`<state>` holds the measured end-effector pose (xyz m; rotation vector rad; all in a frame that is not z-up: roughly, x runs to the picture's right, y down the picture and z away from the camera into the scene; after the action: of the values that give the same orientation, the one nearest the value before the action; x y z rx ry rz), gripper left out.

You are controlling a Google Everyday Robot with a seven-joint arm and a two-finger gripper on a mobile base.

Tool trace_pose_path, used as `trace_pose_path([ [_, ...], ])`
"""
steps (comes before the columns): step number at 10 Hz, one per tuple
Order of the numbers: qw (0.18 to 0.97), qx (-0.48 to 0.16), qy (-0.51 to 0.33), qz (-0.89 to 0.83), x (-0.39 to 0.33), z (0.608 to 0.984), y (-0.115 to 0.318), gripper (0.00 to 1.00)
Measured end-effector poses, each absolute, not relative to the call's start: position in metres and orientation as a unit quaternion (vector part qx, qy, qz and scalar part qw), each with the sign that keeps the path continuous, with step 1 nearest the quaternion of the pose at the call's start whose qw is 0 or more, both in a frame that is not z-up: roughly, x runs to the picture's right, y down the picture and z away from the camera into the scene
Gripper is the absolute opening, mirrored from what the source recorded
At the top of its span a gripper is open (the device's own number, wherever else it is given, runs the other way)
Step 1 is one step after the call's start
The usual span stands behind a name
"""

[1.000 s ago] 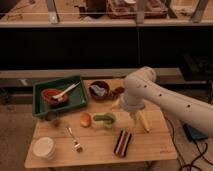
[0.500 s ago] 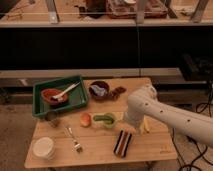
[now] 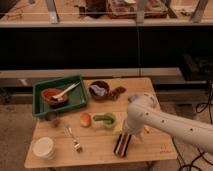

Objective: Place eraser in metal cup

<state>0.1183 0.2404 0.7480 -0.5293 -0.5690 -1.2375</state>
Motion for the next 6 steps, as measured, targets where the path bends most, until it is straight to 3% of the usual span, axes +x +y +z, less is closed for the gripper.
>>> trace_pose_path([
  [6,0.745,-0.235,-0.249,-0.572,0.094,0.763,0.262,0.8],
])
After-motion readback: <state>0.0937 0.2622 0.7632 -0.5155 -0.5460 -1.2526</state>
